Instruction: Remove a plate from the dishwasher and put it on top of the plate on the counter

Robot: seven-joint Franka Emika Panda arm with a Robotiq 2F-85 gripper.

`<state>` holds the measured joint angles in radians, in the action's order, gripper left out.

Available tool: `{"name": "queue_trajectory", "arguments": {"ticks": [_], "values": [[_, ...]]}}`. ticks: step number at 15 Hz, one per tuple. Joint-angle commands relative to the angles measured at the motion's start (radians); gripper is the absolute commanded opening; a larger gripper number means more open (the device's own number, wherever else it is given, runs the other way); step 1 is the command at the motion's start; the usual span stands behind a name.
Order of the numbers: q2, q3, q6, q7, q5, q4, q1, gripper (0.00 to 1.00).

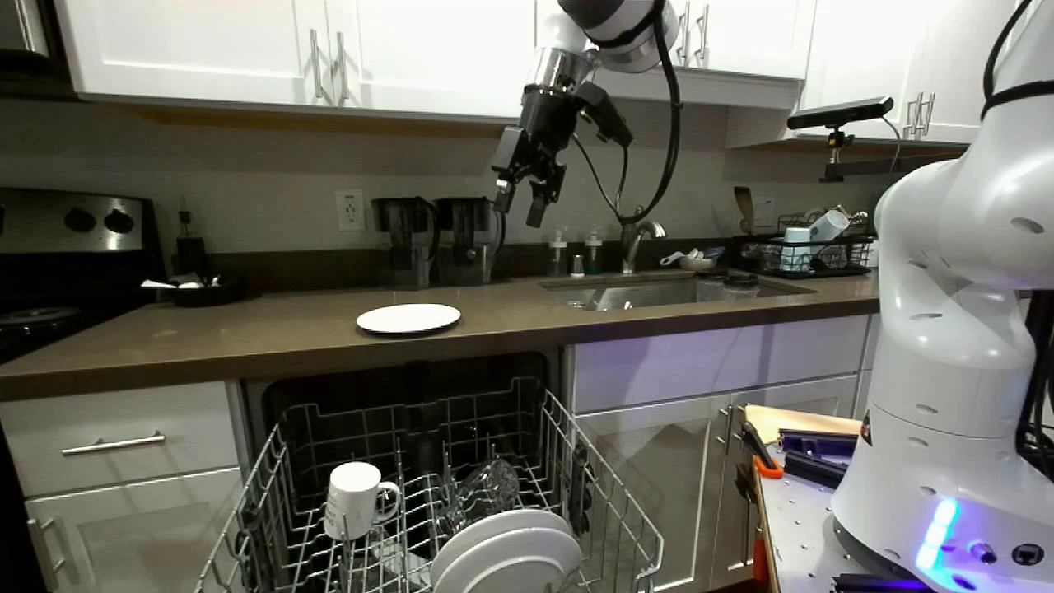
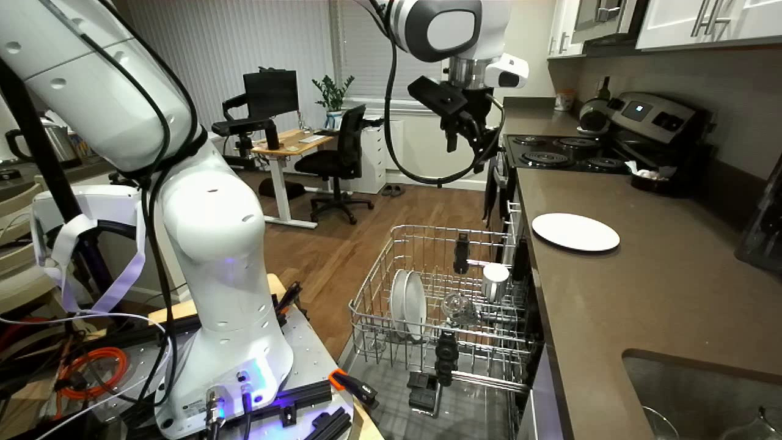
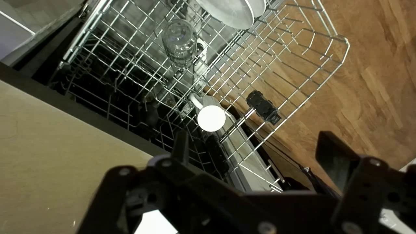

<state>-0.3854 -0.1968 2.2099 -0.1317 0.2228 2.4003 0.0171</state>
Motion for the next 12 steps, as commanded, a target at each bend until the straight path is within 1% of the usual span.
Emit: {"name": "queue_trajectory", "arguments": {"ticks": [1,6,8,11,12], "values": [[0.010,0.057,-0.001,-0.038,-0.035,0.012,-0.002,1.00],[0.033,0.151,0.012,-0.104,-0.092,0.092,0.058,1.00],[0.048,0.174,0.034,-0.132,-0.130,0.124,0.073,1.00],[0.088,0.194,0.160,-0.170,-0.159,0.187,0.092,1.00],[0.114,0.199,0.223,-0.177,-0.165,0.209,0.098,1.00]]}}
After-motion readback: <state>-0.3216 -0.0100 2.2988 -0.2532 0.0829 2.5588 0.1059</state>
